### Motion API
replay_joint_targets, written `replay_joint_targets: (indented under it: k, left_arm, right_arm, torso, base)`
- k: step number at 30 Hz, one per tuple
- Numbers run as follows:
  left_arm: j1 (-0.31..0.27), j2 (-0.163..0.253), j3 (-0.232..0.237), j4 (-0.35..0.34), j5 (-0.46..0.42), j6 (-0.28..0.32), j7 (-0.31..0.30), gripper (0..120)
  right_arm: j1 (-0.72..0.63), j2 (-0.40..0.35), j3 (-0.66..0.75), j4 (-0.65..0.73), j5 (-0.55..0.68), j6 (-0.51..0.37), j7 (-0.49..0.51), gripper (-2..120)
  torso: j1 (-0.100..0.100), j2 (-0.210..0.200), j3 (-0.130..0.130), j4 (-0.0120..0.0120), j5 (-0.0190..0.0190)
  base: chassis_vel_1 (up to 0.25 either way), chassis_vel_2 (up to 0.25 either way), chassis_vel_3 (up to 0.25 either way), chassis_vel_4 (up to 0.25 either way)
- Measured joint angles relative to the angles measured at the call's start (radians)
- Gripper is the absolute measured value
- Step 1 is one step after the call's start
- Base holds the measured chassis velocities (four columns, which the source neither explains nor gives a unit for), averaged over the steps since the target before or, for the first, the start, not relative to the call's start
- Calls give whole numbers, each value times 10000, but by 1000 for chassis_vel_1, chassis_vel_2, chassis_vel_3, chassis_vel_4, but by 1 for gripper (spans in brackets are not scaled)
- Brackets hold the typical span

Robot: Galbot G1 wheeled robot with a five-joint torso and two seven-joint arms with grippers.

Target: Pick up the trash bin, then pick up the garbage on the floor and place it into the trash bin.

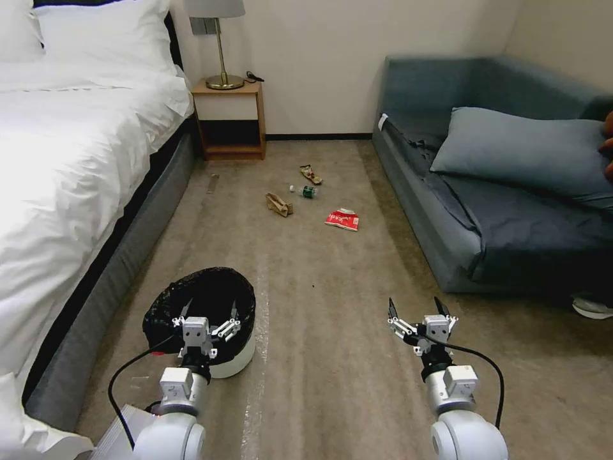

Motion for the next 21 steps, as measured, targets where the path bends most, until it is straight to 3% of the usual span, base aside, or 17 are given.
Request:
replay_joint_targets:
  k: [21]
  left_arm:
    - [0,0,0,4,-1,0,-3,100]
  right_arm:
    - [0,0,0,-2,4,12,6,100]
  torso:
    - [1,0,0,0,0]
  base:
    - [0,0,0,0]
